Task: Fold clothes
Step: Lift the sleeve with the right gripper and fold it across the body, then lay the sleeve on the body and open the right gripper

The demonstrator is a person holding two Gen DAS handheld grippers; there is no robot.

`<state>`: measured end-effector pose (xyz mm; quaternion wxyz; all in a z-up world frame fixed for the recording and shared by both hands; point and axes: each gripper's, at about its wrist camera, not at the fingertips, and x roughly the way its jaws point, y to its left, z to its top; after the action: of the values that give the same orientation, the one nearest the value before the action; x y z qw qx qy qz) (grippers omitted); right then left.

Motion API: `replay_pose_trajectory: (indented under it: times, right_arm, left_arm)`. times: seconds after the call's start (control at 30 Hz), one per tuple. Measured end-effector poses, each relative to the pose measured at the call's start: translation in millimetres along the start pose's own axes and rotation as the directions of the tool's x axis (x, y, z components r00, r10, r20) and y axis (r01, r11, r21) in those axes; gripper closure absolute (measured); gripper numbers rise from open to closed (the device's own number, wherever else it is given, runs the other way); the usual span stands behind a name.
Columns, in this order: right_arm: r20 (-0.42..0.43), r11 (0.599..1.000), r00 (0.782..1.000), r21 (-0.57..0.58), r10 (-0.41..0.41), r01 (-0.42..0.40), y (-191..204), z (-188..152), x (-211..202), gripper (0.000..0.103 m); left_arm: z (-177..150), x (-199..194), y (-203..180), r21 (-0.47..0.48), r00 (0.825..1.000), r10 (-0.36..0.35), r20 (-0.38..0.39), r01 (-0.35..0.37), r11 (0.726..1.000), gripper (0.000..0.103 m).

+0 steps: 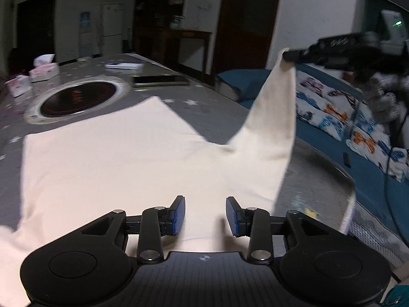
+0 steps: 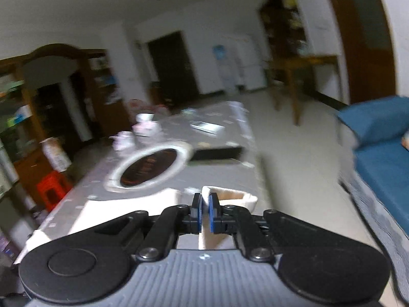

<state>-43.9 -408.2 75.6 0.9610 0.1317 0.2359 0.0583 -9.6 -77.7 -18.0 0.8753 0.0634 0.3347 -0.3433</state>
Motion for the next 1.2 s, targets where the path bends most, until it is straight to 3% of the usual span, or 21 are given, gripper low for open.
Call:
replay_pose_trajectory:
  times: [0.17, 0.4, 0.63, 0.83, 0.9, 1.03, 1.2]
  right_arm:
    - [-0.013, 0.982, 0.988, -0.11, 0.151, -0.152, 68, 17, 10, 0.098]
    - [-0.137, 0.915, 0.937, -0.213, 0.32, -0.344, 159, 2, 52, 0.098]
    - [-0.305, 0.859, 0.874, -0.237, 0.379, -0.455, 220, -42, 98, 0.098]
    - [-0.41, 0.827, 0.819, -0.222, 0.402, -0.517, 238, -73, 110, 0.092]
    - [-0.411, 0.82, 0.817, -0.233, 0.403, -0.522, 236, -73, 105, 0.091]
    - [-0.394, 0.829, 0.84, -0.264, 0.374, -0.493, 219, -62, 95, 0.087]
    - [-0.404, 0.857, 0.878, -0.324, 0.256, -0.4, 175, -63, 84, 0.087]
  left_arm:
    - [-11, -22, 31, -0.067, 0.997, 0.075, 0.022, -0.073, 0.995, 0.063]
    - [-31, -49, 64, -0.163, 0.988, 0.153, 0.032, -0.146, 0.976, 0.061]
    - [-44, -64, 79, -0.215, 0.981, 0.191, 0.03, -0.18, 0.96, 0.061]
    - [-48, -72, 82, -0.231, 0.979, 0.201, 0.037, -0.188, 0.955, 0.059]
    - [-48, -74, 83, -0.232, 0.978, 0.203, 0.038, -0.189, 0.954, 0.059]
    - [-49, -77, 88, -0.235, 0.977, 0.208, 0.041, -0.193, 0.953, 0.059]
    - [-45, -74, 89, -0.237, 0.977, 0.206, 0.048, -0.189, 0.953, 0.061]
